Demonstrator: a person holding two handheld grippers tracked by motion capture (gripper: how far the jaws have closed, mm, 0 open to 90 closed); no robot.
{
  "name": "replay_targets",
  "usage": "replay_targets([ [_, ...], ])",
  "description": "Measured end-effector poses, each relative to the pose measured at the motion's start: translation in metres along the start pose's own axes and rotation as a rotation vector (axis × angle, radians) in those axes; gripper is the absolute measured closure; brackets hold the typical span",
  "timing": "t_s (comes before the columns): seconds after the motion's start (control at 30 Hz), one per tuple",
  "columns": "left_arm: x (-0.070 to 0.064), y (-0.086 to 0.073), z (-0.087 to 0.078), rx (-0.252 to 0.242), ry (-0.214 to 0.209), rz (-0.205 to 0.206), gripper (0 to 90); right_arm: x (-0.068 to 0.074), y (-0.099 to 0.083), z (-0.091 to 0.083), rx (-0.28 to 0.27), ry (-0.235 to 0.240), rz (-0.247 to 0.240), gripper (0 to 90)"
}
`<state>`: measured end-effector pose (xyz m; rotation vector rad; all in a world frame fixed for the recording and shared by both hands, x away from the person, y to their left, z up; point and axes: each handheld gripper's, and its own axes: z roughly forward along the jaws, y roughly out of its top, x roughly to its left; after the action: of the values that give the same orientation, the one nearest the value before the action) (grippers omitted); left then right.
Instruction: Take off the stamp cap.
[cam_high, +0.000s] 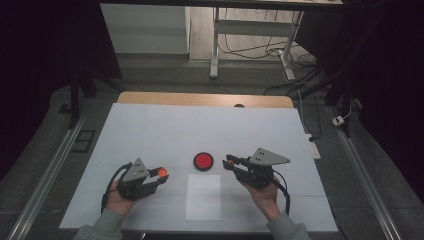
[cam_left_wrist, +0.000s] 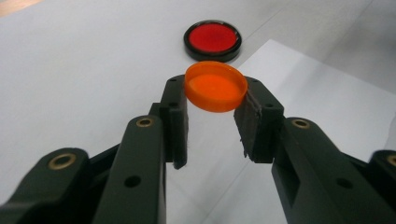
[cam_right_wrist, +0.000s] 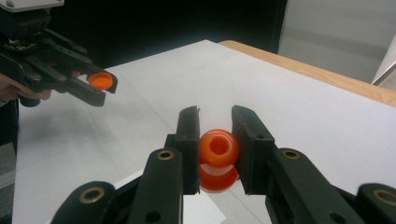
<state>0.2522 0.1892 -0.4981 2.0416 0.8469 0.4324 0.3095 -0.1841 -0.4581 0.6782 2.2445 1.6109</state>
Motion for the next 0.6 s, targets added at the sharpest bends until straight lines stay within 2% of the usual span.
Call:
replay_targets([
  [0.17,0.005,-0.01,-0.007,-0.001,0.009,-0.029,65.0,-0.001,-0.001,0.0,0.004,-0.003,-0.001,72.2],
  [0.6,0.011,-0.021,-0.014,0.005,0.029,-0.054,64.9,-0.003,-0.002,0.001,0.006,-0.011,0.002,72.2],
])
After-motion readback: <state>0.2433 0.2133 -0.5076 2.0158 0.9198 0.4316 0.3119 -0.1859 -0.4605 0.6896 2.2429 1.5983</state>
